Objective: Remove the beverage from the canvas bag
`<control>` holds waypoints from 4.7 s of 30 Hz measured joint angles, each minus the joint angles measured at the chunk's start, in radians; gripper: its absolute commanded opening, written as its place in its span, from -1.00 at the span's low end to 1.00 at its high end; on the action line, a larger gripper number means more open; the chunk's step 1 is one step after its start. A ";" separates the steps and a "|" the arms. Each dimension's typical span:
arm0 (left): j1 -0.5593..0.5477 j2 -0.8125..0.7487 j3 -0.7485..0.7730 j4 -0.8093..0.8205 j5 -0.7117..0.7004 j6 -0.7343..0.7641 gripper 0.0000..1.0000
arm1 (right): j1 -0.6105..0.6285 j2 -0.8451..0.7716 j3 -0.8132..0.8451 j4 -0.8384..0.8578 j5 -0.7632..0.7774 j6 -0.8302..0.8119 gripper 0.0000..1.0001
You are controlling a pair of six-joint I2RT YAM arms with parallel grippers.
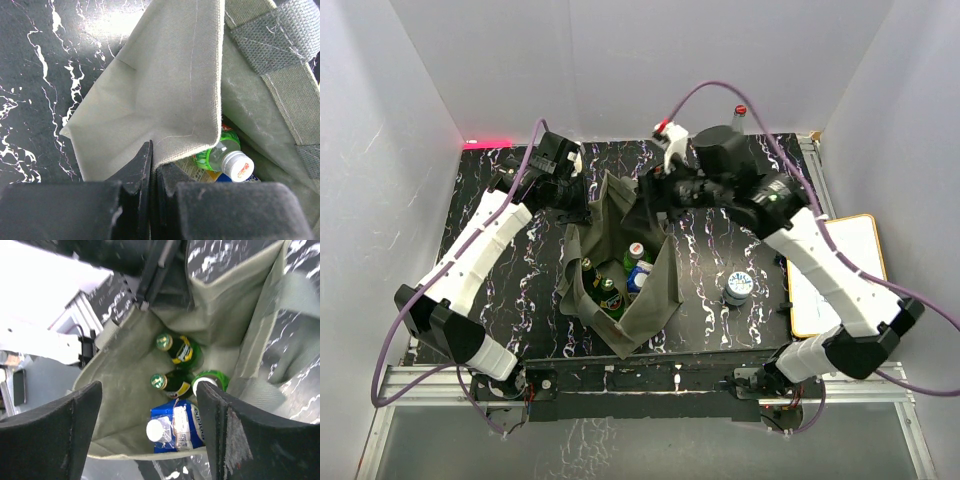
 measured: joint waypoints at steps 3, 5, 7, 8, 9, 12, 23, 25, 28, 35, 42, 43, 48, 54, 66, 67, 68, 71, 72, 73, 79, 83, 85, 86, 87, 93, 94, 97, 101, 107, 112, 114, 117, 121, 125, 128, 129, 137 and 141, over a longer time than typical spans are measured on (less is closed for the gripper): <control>0.000 0.002 0.002 0.000 0.000 0.000 -1.00 | 0.070 0.050 0.000 -0.066 0.060 0.001 0.50; 0.000 0.007 0.007 -0.002 0.000 0.001 -1.00 | 0.108 0.078 0.000 -0.108 0.110 0.001 0.48; 0.000 0.014 0.012 -0.006 0.001 0.001 -1.00 | 0.138 0.100 0.000 -0.150 0.156 0.001 0.48; 0.000 0.016 0.014 -0.008 0.001 0.001 -1.00 | 0.155 0.107 0.000 -0.172 0.179 0.001 0.48; 0.000 0.018 0.016 -0.008 0.002 0.001 -1.00 | 0.169 0.111 -0.002 -0.185 0.203 0.000 0.47; 0.000 0.018 0.016 -0.009 0.005 0.001 -1.00 | 0.198 0.108 -0.010 -0.203 0.259 0.000 0.47; 0.000 0.047 0.041 -0.017 0.016 0.006 -1.00 | 0.215 0.170 -0.041 -0.212 0.402 0.001 0.43; 0.000 0.048 0.041 -0.017 0.016 0.006 -1.00 | 0.223 0.201 -0.041 -0.227 0.418 0.001 0.43; 0.000 0.048 0.041 -0.017 0.016 0.007 -1.00 | 0.238 0.239 -0.041 -0.241 0.438 0.000 0.42; 0.000 0.048 0.041 -0.017 0.016 0.010 -1.00 | 0.261 0.249 -0.043 -0.254 0.478 -0.003 0.42; 0.000 0.048 0.041 -0.016 0.016 0.012 -1.00 | 0.266 0.249 -0.055 -0.220 0.512 -0.003 0.29; 0.000 0.048 0.041 -0.016 0.016 0.012 -1.00 | 0.266 0.249 -0.056 -0.213 0.515 -0.003 0.27; 0.000 0.048 0.041 -0.016 0.016 0.013 -1.00 | 0.266 0.249 -0.070 -0.173 0.533 -0.003 0.20; 0.001 0.048 0.041 -0.016 0.018 0.018 -1.00 | 0.267 0.257 -0.083 -0.169 0.563 -0.004 0.22; 0.002 0.049 0.041 -0.015 0.023 0.022 -1.00 | 0.286 0.269 -0.069 -0.182 0.610 -0.025 -0.64; 0.002 0.049 0.041 -0.015 0.023 0.022 -1.00 | 0.287 0.270 -0.063 -0.188 0.611 -0.025 -0.70; 0.002 0.049 0.041 -0.014 0.023 0.023 -1.00 | 0.288 0.273 -0.053 -0.199 0.613 -0.025 -0.75; 0.002 0.048 0.039 -0.009 0.023 0.024 -1.00 | 0.290 0.277 -0.019 -0.216 0.617 -0.021 -0.85; 0.002 0.048 0.036 -0.007 0.023 0.024 -1.00 | 0.291 0.277 -0.007 -0.219 0.618 -0.017 -0.85; 0.002 0.048 0.035 -0.006 0.024 0.023 -1.00 | 0.291 0.277 0.002 -0.217 0.620 -0.012 -0.85; 0.002 0.046 0.029 0.000 0.024 0.024 -1.00 | 0.293 0.232 0.003 -0.194 0.621 0.054 -0.85; 0.002 0.043 0.023 0.002 0.029 0.022 -1.00 | 0.292 0.163 0.001 -0.172 0.631 0.101 -0.85; 0.002 0.043 0.020 0.006 0.032 0.020 -1.00 | 0.293 0.116 0.001 -0.162 0.645 0.127 -0.85; 0.002 0.043 0.018 0.009 0.034 0.019 -1.00 | 0.293 0.098 0.002 -0.159 0.651 0.135 -0.85; 0.002 0.043 0.017 0.012 0.035 0.017 -1.00 | 0.293 0.076 0.005 -0.156 0.661 0.147 -0.85; 0.002 0.026 -0.015 0.037 0.042 -0.007 -1.00 | 0.293 0.014 0.130 -0.161 0.733 0.193 -0.85; 0.002 0.023 -0.018 0.038 0.043 -0.012 -1.00 | 0.293 0.008 0.158 -0.161 0.749 0.198 -0.85; 0.002 0.014 -0.030 0.046 0.045 -0.029 -1.00 | 0.293 -0.013 0.237 -0.161 0.798 0.203 -0.85; 0.002 0.004 -0.043 0.053 0.045 -0.043 -1.00 | 0.293 -0.050 0.306 -0.160 0.864 0.197 -0.85; 0.002 -0.003 -0.049 0.055 0.042 -0.048 -1.00 | 0.293 -0.132 0.325 -0.162 0.989 0.175 -0.85; 0.002 -0.003 -0.049 0.055 0.042 -0.048 -1.00 | 0.293 -0.201 0.325 -0.190 1.112 0.147 -0.85; 0.002 -0.003 -0.049 0.055 0.042 -0.048 -1.00 | 0.293 -0.227 0.321 -0.210 1.161 0.135 -0.85; 0.002 -0.003 -0.049 0.056 0.044 -0.048 -1.00 | 0.293 -0.270 0.264 -0.217 1.228 0.124 -0.85; 0.002 0.001 -0.049 0.056 0.046 -0.049 -1.00 | 0.293 -0.345 0.093 -0.229 1.296 0.128 -0.85; 0.002 0.013 -0.042 0.052 0.049 -0.049 -1.00 | 0.293 -0.379 -0.121 -0.224 1.328 0.169 -0.85; 0.002 0.026 -0.033 0.047 0.049 -0.049 -1.00 | 0.293 -0.382 -0.288 -0.175 1.322 0.195 -0.85; 0.002 0.028 -0.030 0.044 0.049 -0.048 -1.00 | 0.293 -0.377 -0.338 -0.153 1.317 0.201 -0.85; 0.002 0.061 0.012 0.011 0.044 -0.023 -1.00 | 0.103 -0.254 -0.421 0.061 1.184 0.128 -0.85; 0.002 0.076 0.029 -0.001 0.041 -0.003 -1.00 | -0.137 -0.158 -0.421 0.181 1.025 0.101 -0.85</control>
